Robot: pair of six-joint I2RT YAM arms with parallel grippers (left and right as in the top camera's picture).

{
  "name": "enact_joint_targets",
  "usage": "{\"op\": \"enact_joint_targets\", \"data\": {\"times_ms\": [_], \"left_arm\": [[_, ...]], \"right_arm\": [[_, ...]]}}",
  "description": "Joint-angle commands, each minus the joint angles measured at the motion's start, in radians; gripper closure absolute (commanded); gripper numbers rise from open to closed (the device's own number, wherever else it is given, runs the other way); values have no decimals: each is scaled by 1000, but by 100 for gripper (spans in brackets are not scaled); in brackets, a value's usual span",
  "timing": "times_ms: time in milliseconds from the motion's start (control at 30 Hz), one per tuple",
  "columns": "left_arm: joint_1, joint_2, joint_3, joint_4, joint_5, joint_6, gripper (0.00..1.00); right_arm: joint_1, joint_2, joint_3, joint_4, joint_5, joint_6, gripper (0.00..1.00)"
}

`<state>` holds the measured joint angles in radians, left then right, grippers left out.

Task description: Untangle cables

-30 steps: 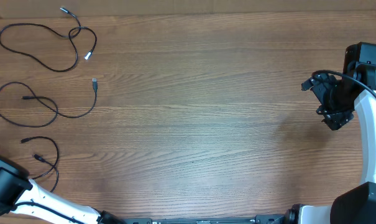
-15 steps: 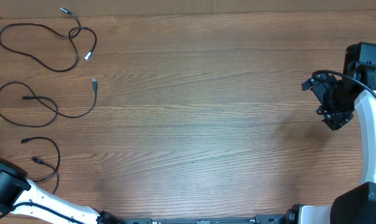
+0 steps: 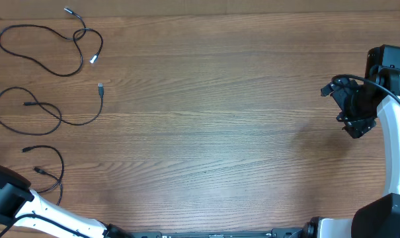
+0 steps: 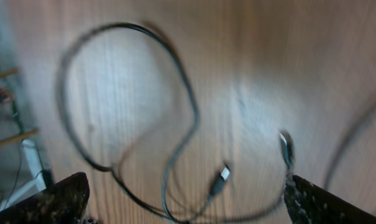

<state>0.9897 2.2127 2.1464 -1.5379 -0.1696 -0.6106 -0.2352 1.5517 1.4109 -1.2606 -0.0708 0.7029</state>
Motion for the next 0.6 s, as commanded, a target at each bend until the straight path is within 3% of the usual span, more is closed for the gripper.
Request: {"op": "enact_joint_targets", "data": {"times_ms": [0,333,567], "left_arm": [[-17,-2,-43,2,242,212,0],[-119,-3,-169,0,243,247,0],[-154,-158,-169,-80,355,263,0]], "right_arm": [[-2,3,9,2,10,4,0],[-2,3,9,2,10,4,0],[-2,3,9,2,10,4,0]]}}
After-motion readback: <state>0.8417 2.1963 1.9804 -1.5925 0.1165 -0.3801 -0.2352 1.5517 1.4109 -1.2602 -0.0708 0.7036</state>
